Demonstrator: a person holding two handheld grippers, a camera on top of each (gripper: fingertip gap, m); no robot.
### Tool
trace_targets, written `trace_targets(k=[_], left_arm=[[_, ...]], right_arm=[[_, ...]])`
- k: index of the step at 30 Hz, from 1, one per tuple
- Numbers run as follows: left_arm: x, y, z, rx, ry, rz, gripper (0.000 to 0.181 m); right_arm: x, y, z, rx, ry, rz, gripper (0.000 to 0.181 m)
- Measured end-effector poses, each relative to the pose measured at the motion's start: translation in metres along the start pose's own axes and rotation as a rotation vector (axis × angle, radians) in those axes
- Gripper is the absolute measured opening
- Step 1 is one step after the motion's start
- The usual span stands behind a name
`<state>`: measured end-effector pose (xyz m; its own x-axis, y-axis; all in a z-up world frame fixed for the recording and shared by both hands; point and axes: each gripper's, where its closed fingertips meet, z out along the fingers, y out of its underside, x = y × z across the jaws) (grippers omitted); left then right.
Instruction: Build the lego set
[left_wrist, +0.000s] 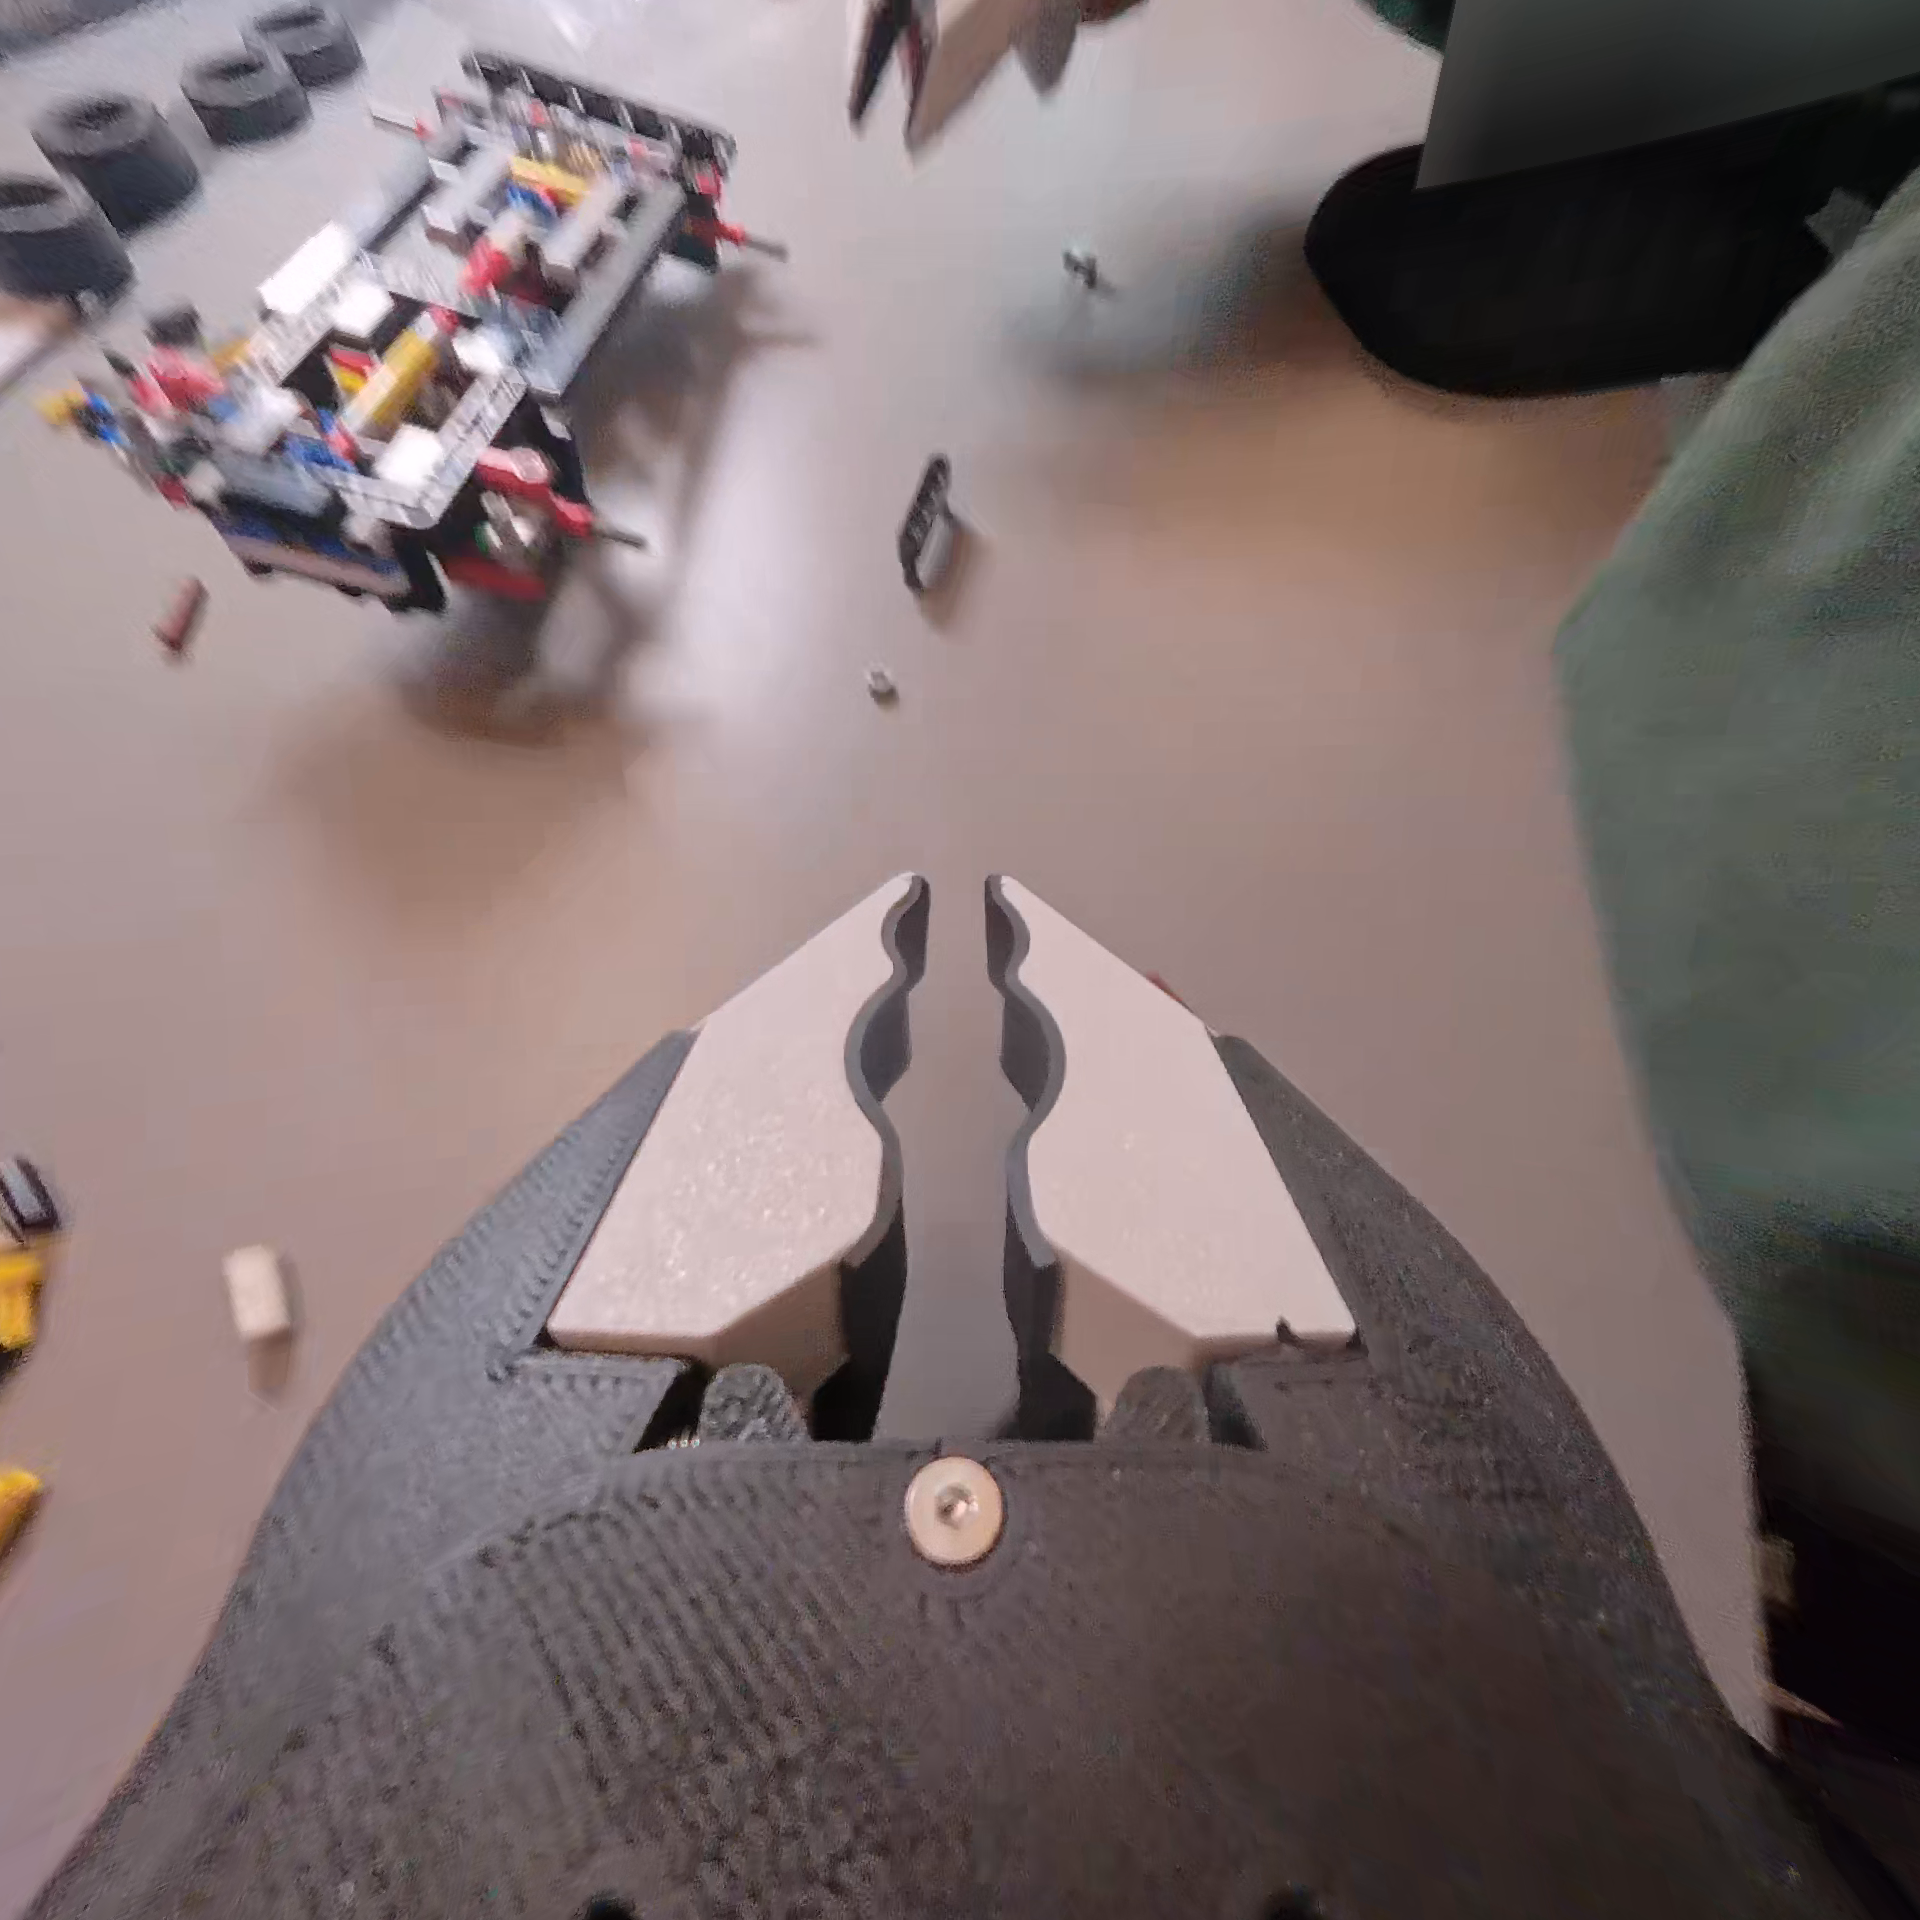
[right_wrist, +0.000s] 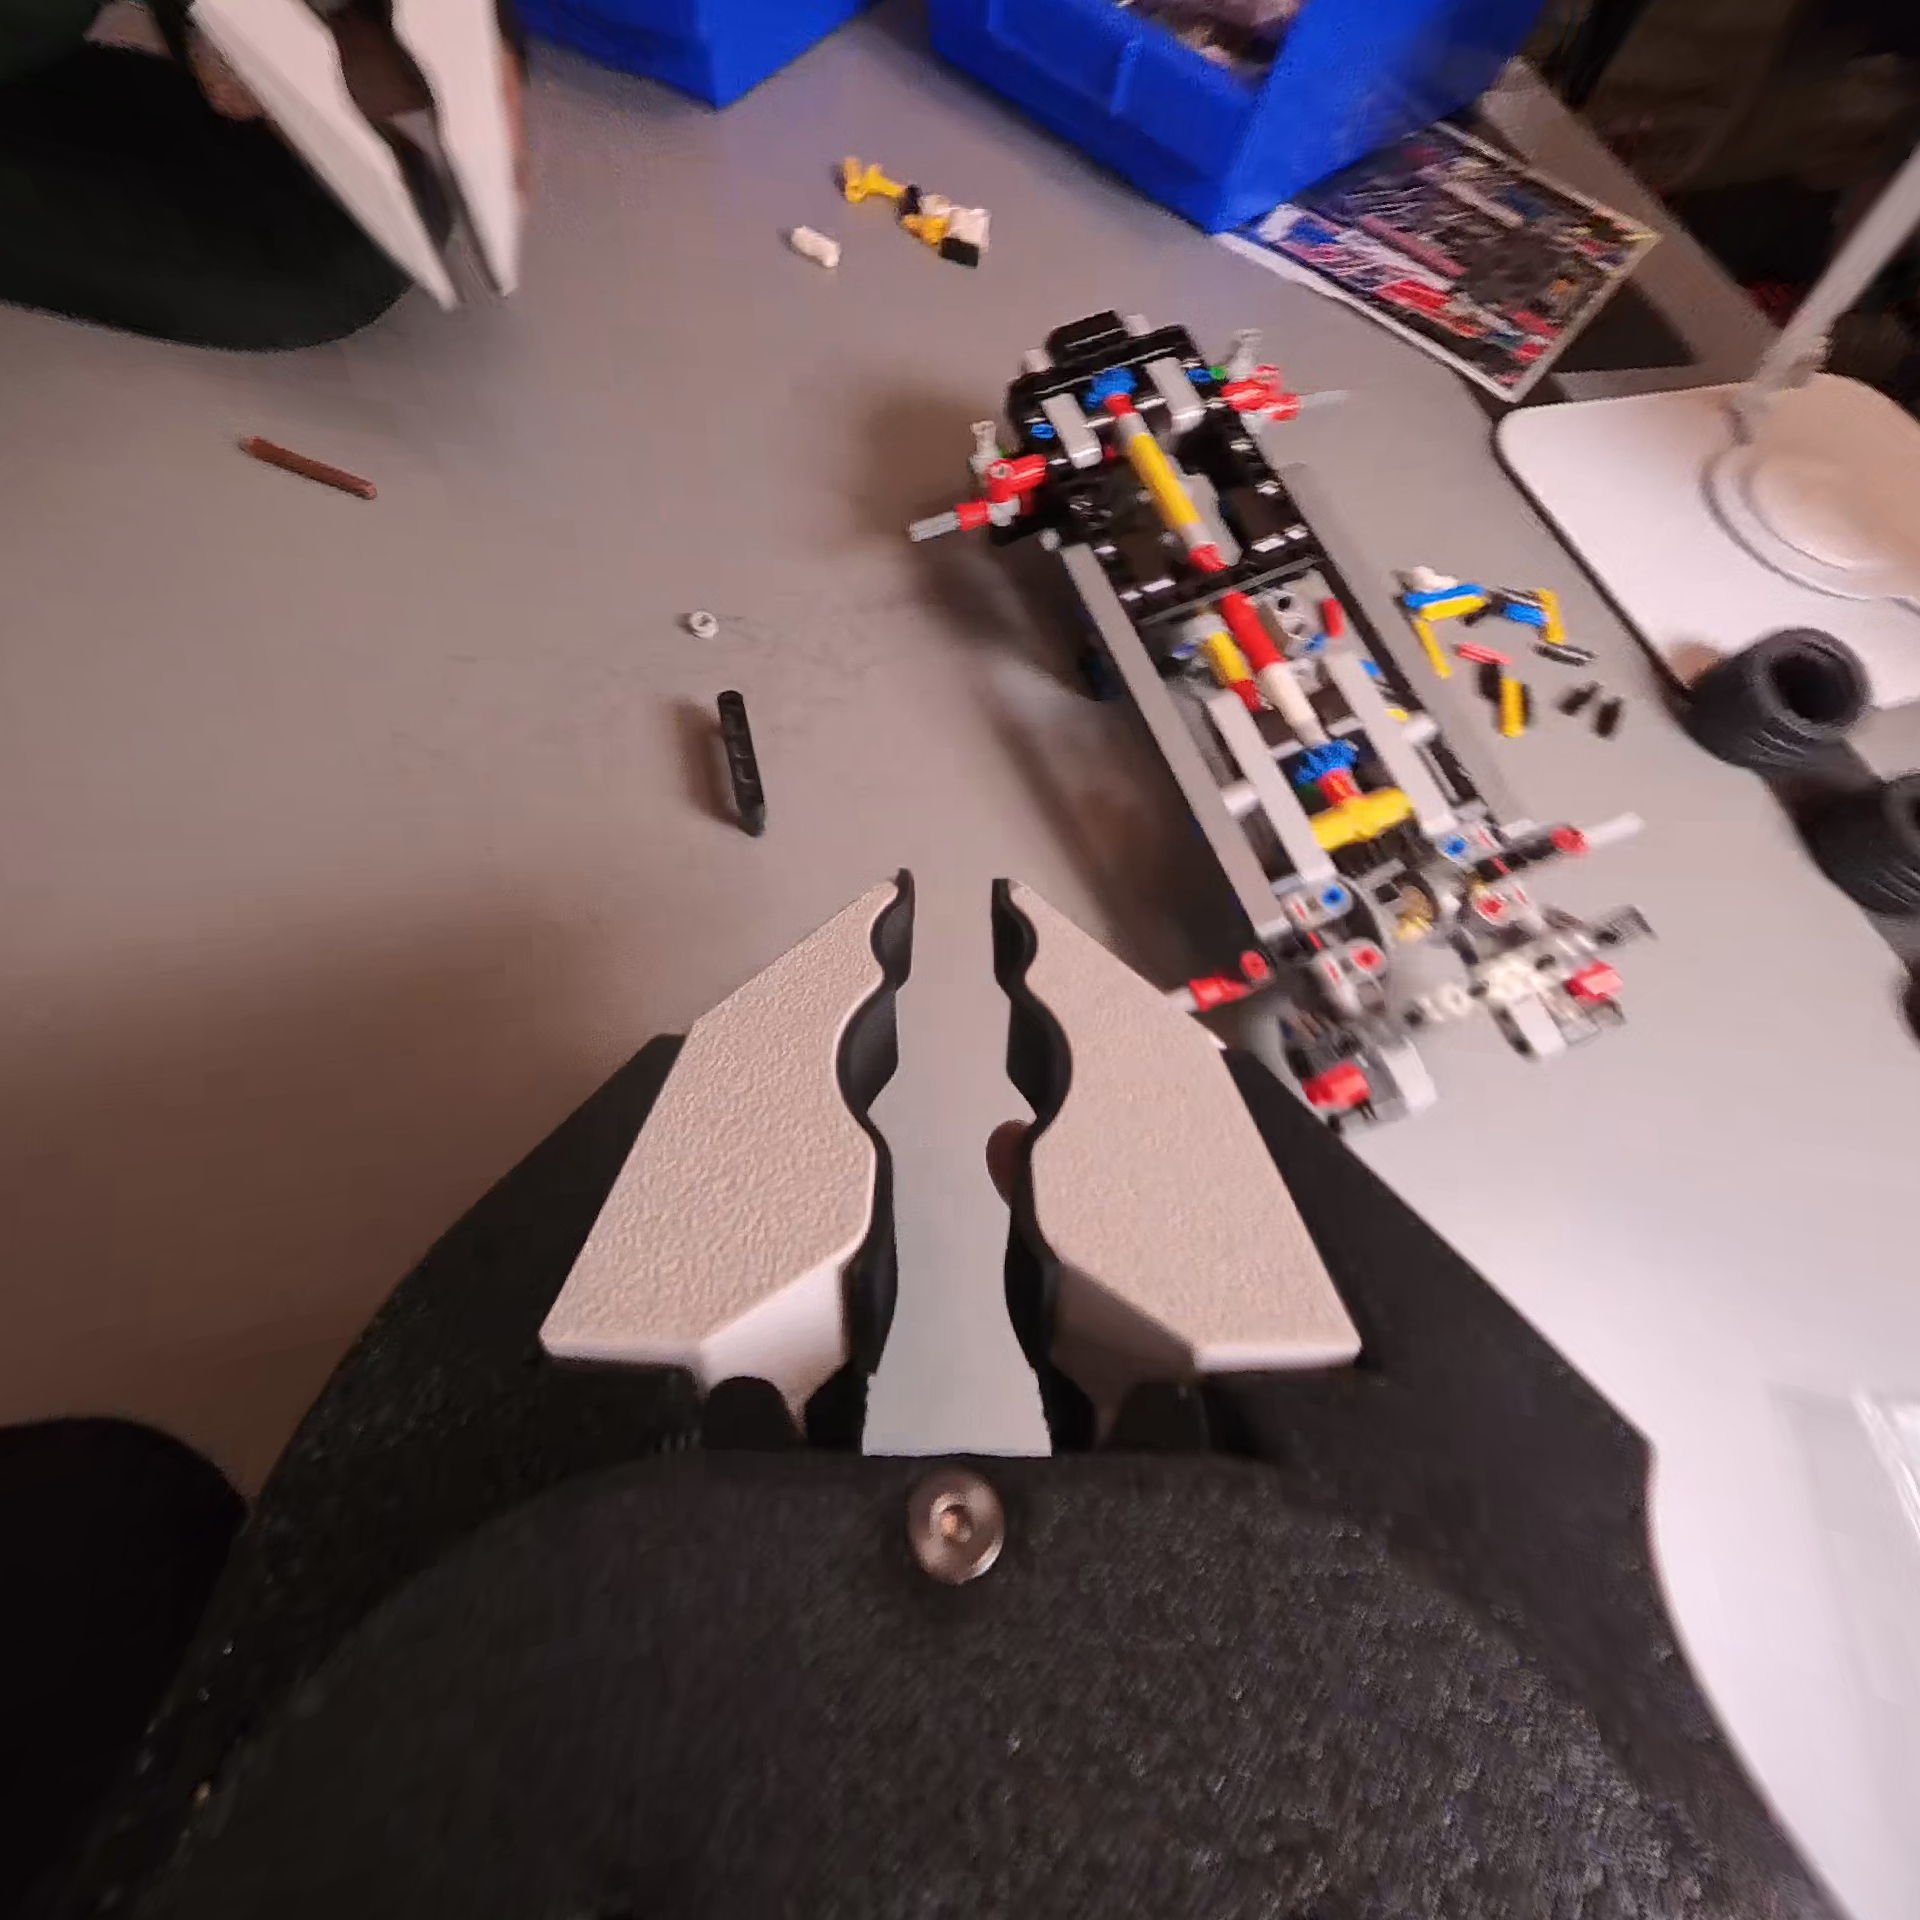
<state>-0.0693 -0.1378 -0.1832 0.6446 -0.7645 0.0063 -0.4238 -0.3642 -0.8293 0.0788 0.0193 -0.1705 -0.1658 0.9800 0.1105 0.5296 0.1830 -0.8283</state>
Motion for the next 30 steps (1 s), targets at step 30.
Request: trace_targets(k=[30], left_arm=[[0.039, -0.032, 0.044, 0.061, 0.064, -0.025, 0.002]], right_arm=[[-0.080, -0.022, 0.033, 0.023, -0.062, -0.178, 0.013]])
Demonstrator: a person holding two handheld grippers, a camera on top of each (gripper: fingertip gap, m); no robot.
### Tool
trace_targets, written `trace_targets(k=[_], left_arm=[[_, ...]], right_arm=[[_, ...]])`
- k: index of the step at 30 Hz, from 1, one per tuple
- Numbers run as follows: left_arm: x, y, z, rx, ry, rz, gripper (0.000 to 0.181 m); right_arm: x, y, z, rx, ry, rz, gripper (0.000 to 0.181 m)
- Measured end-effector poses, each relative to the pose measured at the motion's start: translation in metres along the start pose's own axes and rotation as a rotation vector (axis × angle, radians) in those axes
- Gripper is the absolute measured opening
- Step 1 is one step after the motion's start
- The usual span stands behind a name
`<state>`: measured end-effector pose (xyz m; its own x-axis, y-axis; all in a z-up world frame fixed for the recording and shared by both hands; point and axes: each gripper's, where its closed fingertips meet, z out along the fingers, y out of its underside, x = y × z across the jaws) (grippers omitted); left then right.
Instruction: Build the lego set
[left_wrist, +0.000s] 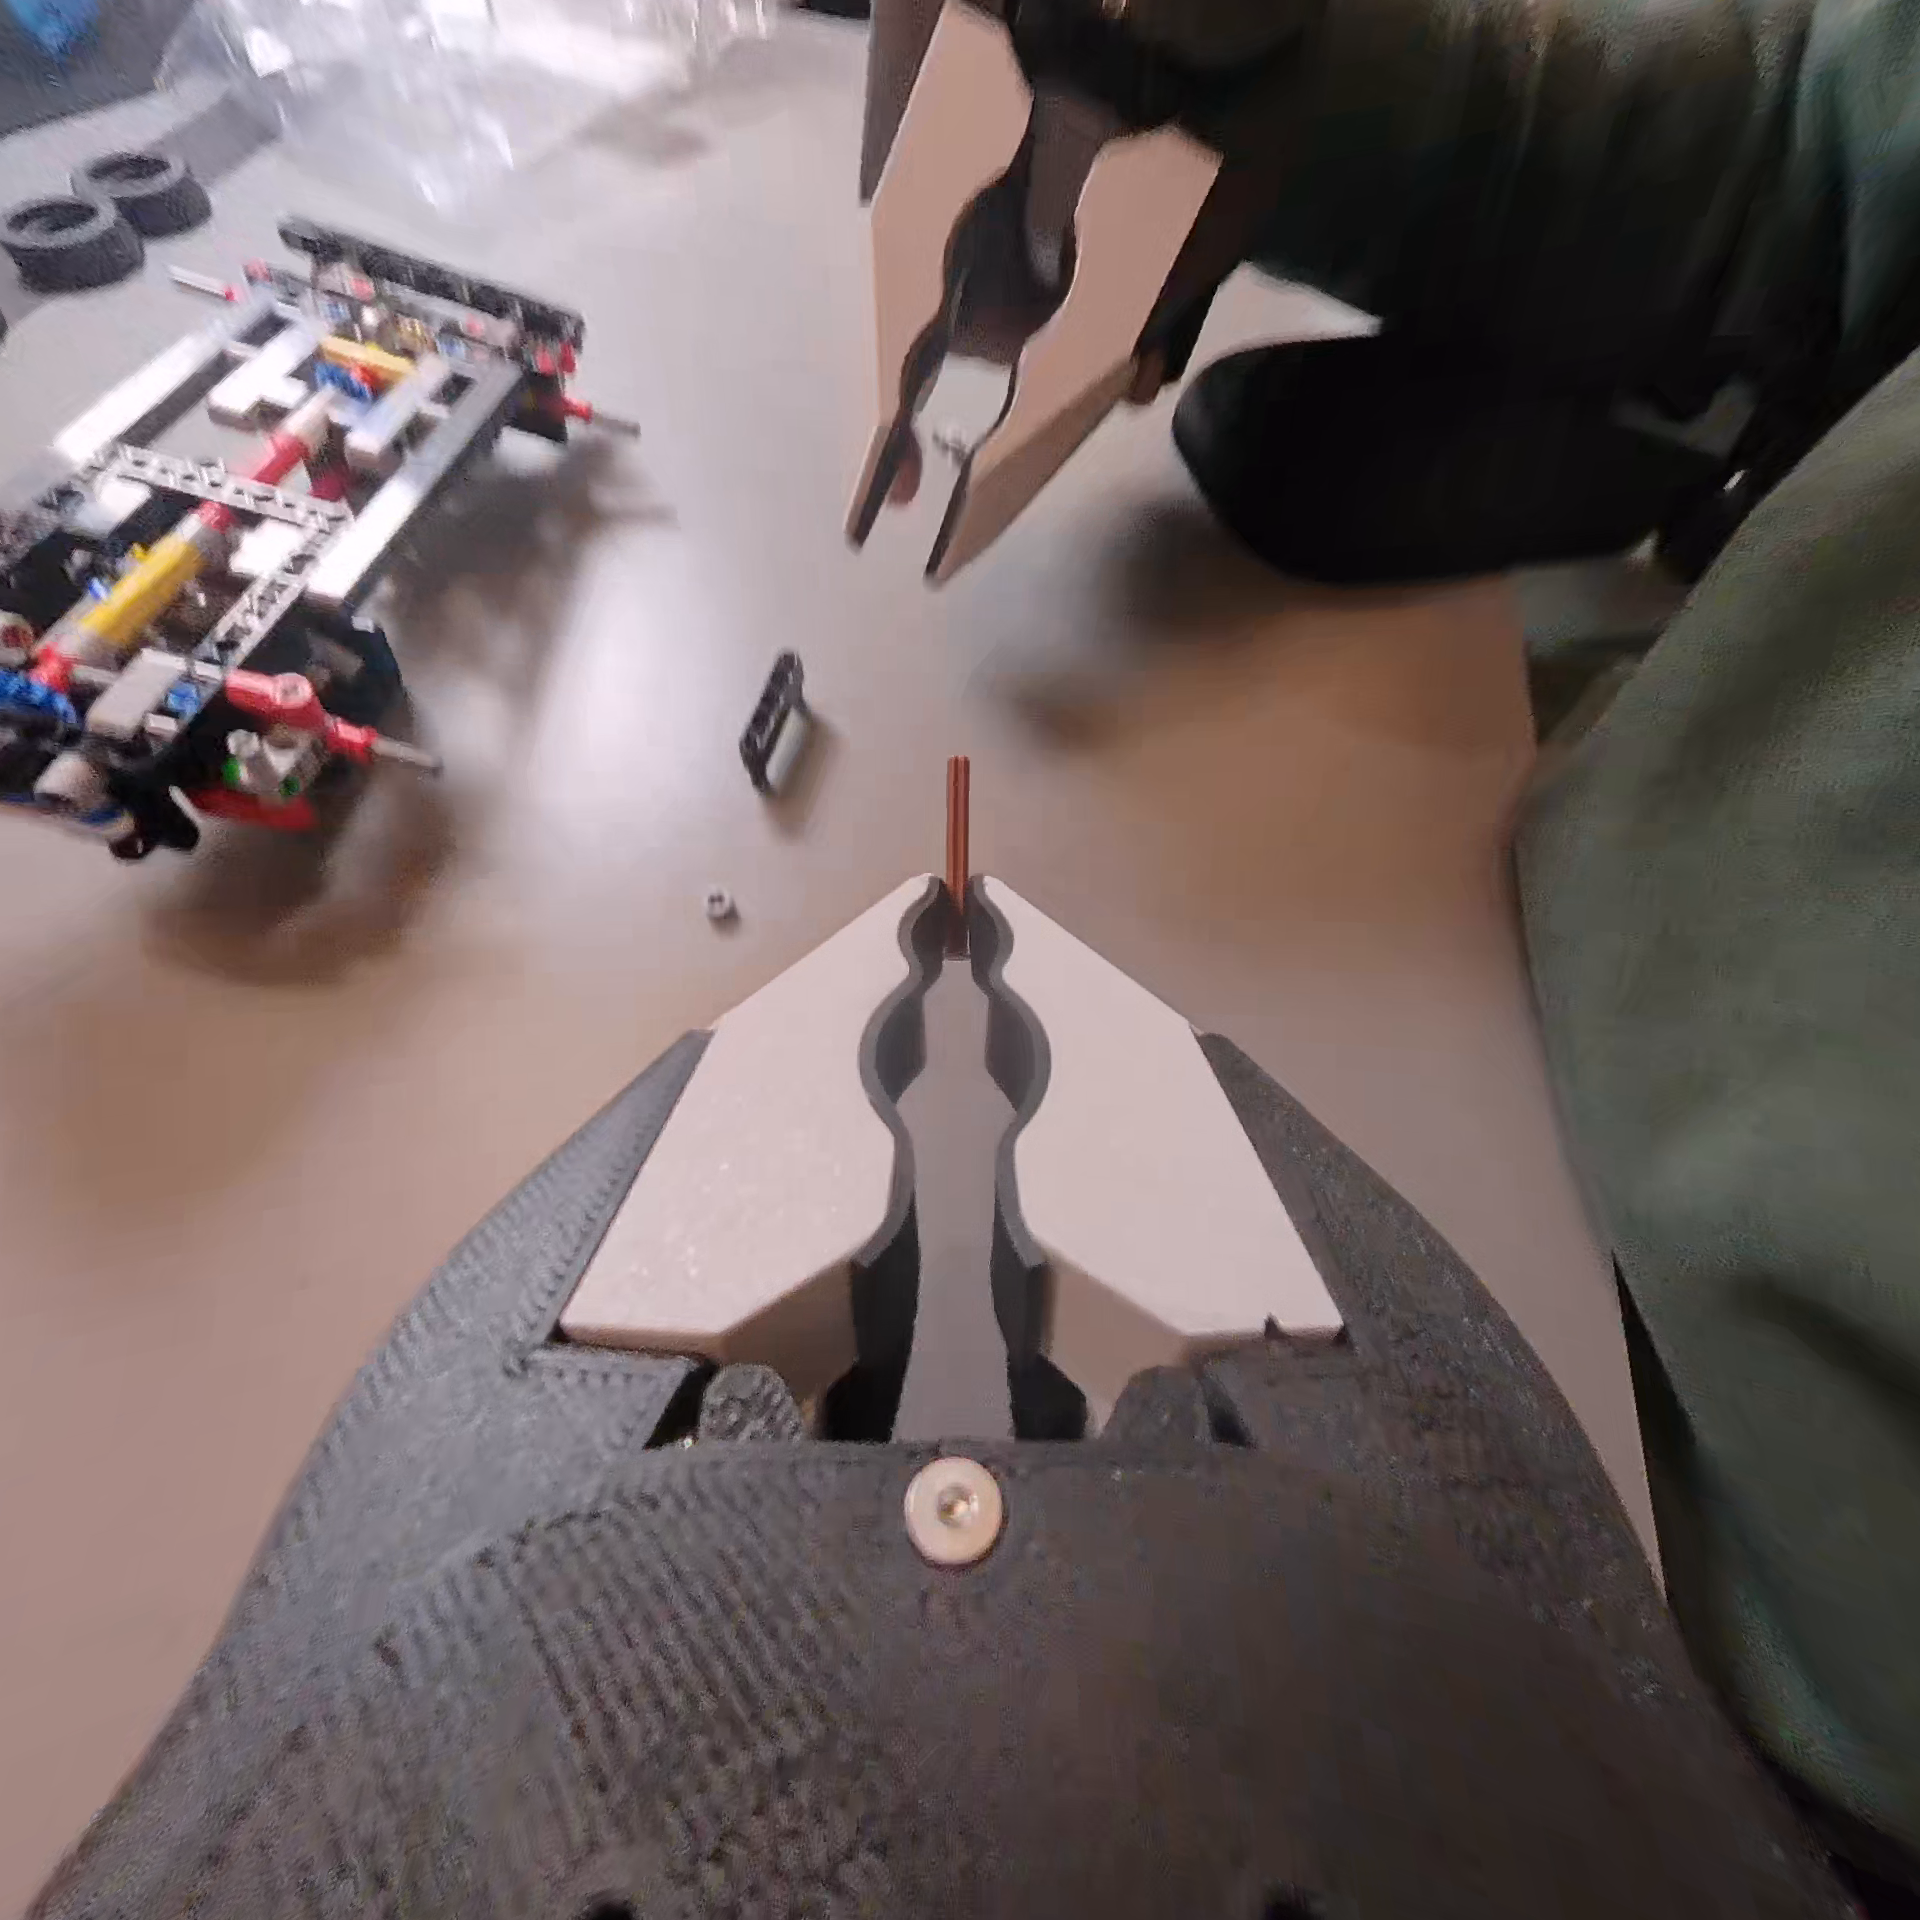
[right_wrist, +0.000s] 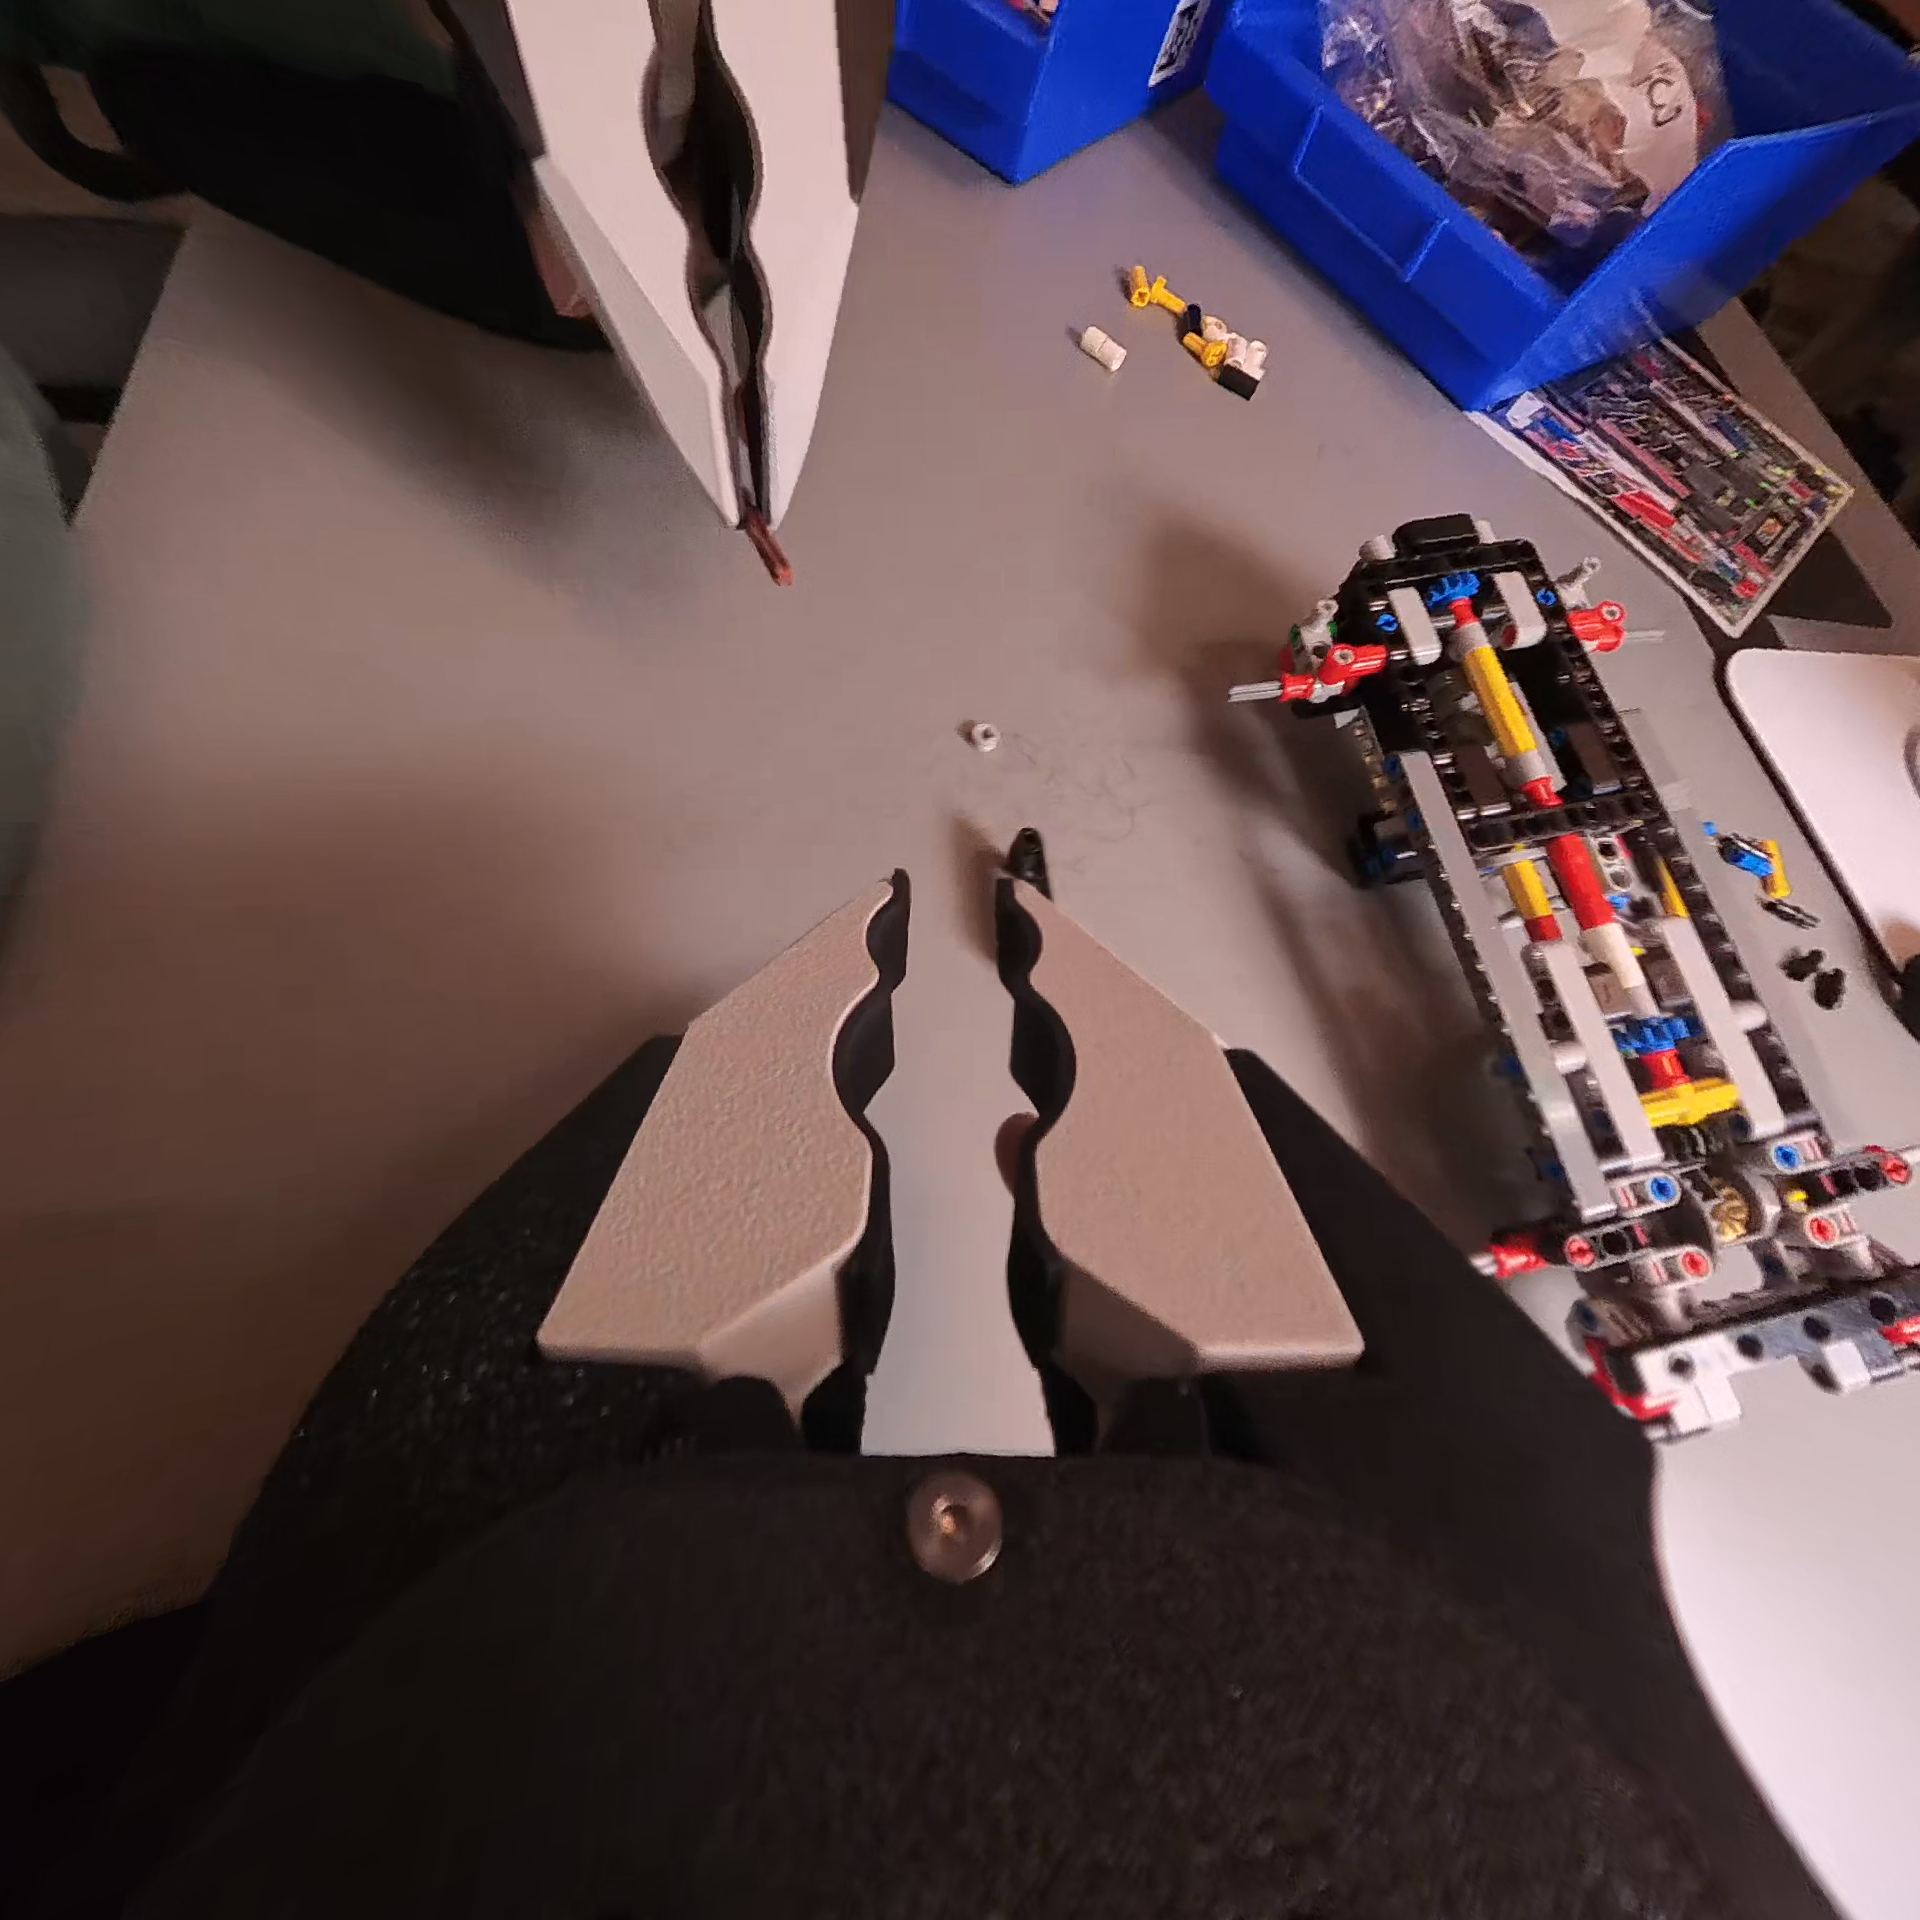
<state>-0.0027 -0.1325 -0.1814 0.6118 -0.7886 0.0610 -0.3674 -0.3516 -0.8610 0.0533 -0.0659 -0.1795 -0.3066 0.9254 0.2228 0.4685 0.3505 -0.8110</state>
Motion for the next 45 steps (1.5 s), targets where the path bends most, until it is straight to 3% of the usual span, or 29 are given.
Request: trace_targets(k=[5, 9, 12, 16, 18, 27, 45], left_arm=[[-0.008, -0.043, 0.019, 0.204, 0.128, -0.087, 0.001], [-0.013, -0.056, 0.019, 0.316, 0.171, -0.149, 0.002], [-0.015, -0.053, 0.015, 0.351, 0.175, -0.183, 0.002], [-0.016, -0.055, 0.011, 0.386, 0.196, -0.227, 0.002], [-0.016, -0.060, 0.009, 0.411, 0.202, -0.232, 0.002], [-0.004, -0.065, 0.005, 0.433, 0.215, -0.178, 0.002], [0.005, -0.066, 0.004, 0.442, 0.251, -0.146, 0.002]], right_arm=[[0.023, 0.016, 0.026, -0.107, -0.038, 0.045, 0.022], [0.020, 0.031, 0.041, -0.178, -0.092, 0.066, 0.004], [0.023, 0.005, 0.026, -0.009, -0.133, 0.177, 0.004], [0.034, -0.054, -0.019, 0.375, -0.243, 0.377, 0.004], [0.024, -0.066, -0.024, 0.432, -0.299, 0.391, 0.004], [-0.009, -0.077, -0.011, 0.394, -0.373, 0.298, 0.004], [-0.011, -0.077, -0.018, 0.388, -0.378, 0.279, 0.004]])
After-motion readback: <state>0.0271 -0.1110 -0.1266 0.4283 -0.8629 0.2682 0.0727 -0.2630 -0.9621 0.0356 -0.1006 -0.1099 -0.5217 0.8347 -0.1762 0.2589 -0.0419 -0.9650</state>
